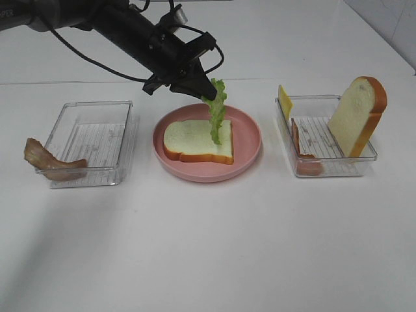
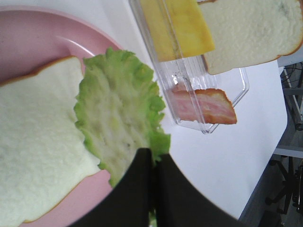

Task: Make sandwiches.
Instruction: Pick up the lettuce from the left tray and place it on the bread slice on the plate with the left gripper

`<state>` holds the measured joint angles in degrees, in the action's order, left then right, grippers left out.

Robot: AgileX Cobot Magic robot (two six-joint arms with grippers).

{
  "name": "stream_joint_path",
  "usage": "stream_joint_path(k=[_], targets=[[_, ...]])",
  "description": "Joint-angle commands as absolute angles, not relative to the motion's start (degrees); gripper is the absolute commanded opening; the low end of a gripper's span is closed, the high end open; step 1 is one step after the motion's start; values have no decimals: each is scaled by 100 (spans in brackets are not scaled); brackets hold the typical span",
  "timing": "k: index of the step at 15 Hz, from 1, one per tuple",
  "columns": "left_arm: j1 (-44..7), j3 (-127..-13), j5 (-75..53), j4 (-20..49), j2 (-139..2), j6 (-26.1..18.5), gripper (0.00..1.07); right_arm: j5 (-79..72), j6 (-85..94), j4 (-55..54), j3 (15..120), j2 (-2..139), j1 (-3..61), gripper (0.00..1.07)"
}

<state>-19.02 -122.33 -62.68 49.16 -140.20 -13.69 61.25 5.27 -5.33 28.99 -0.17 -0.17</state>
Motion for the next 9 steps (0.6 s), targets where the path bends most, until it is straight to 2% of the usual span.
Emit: stream_joint_path(k=[1,6,9], targets=[[-1925,-12256,-6257,4899,-14112,-1387,0,6073,556,-567,2882,-86,-52,78],[-1902,-12256,-6371,4165,-14158,-1375,0,6073,556,-567,2882,-86,-52,78],[-1902,-12256,-6406,3495,-14158,-991,0,6073,556,-567,2882,-86,-52,78]])
